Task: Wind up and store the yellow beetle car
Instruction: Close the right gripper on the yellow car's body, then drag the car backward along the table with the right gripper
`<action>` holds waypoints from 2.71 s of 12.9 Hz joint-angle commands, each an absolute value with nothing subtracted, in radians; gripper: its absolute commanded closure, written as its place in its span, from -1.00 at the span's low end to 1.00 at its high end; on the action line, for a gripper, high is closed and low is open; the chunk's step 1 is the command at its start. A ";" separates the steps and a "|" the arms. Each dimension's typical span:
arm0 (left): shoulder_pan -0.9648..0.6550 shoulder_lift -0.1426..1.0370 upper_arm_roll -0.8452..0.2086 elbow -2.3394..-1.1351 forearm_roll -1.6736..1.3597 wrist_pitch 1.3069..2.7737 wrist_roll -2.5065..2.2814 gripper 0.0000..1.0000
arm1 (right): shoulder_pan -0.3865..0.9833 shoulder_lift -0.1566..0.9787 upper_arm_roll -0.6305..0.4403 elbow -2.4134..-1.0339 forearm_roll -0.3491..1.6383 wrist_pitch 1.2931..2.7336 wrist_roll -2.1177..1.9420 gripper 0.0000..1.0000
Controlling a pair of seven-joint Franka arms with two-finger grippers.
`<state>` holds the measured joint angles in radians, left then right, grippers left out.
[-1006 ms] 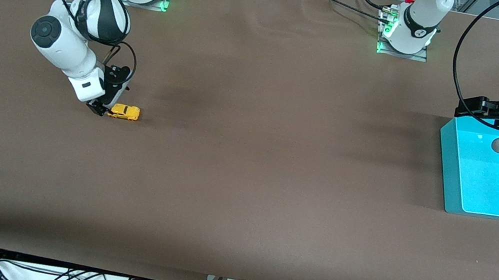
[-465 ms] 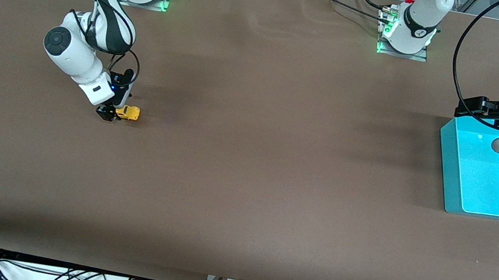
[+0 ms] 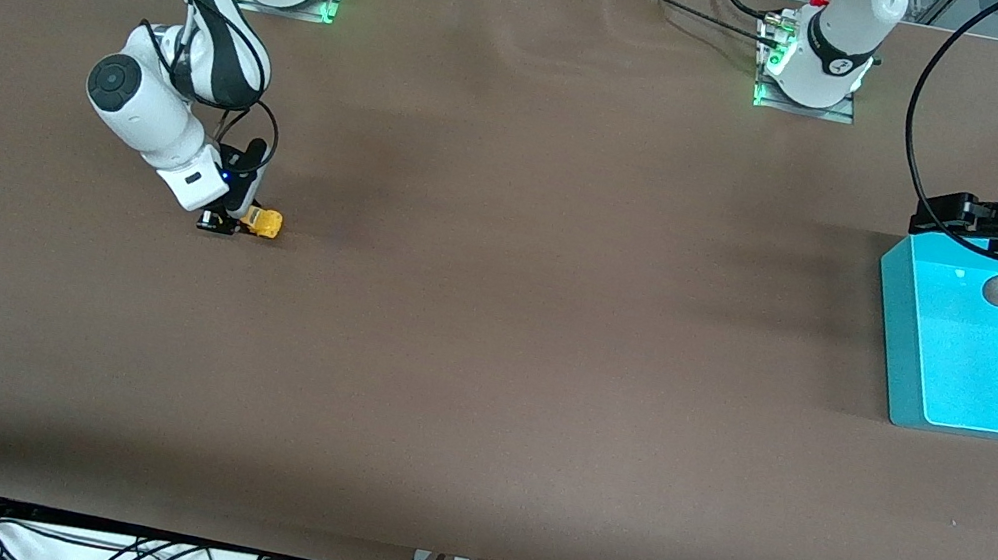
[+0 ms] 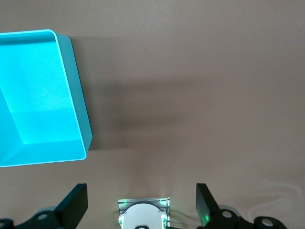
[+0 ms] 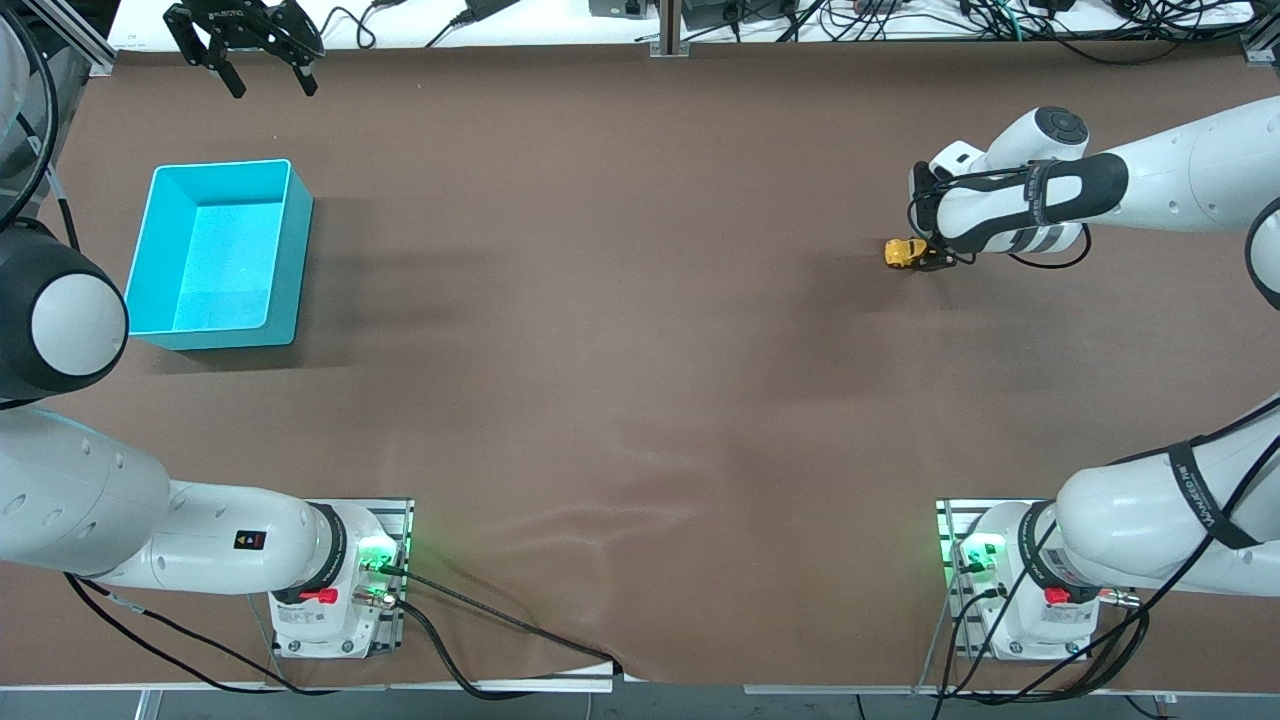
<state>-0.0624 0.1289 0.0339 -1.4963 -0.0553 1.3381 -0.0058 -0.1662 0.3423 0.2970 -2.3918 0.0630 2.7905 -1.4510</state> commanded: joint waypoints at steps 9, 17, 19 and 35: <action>-0.064 0.137 0.035 -1.479 -0.041 1.336 0.021 -1.00 | -0.144 0.400 0.428 -2.350 0.063 2.799 -1.423 0.80; -0.064 0.137 0.035 -1.479 -0.041 1.336 0.021 -1.00 | -0.190 0.426 0.357 -2.365 0.057 2.816 -1.521 0.80; -0.064 0.138 0.035 -1.479 -0.041 1.336 0.021 -1.00 | -0.206 0.410 0.327 -2.373 0.057 2.795 -1.589 0.80; -0.064 0.138 0.035 -1.479 -0.043 1.336 0.021 -1.00 | -0.270 0.367 0.112 -2.362 0.064 2.678 -1.850 0.52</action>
<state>-0.0632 0.1296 0.0336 -1.4963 -0.0553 1.3381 -0.0031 -0.2606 0.3440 0.1167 -2.3509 0.0642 2.7134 -1.8234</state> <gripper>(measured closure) 0.000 0.546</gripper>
